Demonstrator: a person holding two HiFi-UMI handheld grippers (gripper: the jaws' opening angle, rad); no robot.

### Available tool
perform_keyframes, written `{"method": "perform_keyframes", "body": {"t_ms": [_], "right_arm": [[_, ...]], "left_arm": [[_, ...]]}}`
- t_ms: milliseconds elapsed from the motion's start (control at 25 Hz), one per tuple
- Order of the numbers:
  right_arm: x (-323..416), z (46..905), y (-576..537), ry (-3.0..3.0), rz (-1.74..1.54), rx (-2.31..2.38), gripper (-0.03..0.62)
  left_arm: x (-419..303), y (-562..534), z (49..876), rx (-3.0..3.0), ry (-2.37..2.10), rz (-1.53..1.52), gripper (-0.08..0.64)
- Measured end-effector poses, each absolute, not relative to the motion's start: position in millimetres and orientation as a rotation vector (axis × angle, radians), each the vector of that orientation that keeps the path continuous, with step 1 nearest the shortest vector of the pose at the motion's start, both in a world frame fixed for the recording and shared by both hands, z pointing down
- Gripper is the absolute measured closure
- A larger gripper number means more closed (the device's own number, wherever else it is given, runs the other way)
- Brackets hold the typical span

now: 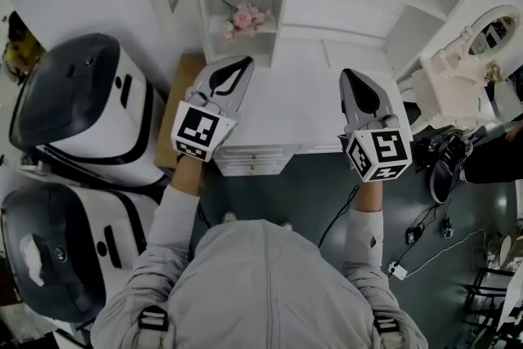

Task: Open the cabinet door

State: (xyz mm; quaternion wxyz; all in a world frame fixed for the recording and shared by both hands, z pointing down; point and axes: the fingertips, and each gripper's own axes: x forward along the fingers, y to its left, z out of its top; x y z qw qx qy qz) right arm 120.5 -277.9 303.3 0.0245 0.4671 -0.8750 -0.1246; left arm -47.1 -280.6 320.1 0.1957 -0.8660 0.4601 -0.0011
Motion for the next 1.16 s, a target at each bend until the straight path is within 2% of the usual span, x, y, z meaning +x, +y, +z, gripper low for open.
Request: {"method": "perform_keyframes", "body": {"t_ms": [400,1160], "right_arm": [[133.2,346.2,-267.6,-2.657,-0.270,1.473,0.592],[133.4,355.2,-272.8,-2.636,-0.246,1.489,0.592]], "left_arm": [[-43.2,-271.2,354.6,-2.455,1.291,-0.052,0.543],[-38.5,-279.1,376.6,-2.515,1.294,-0.098,0.543]]}}
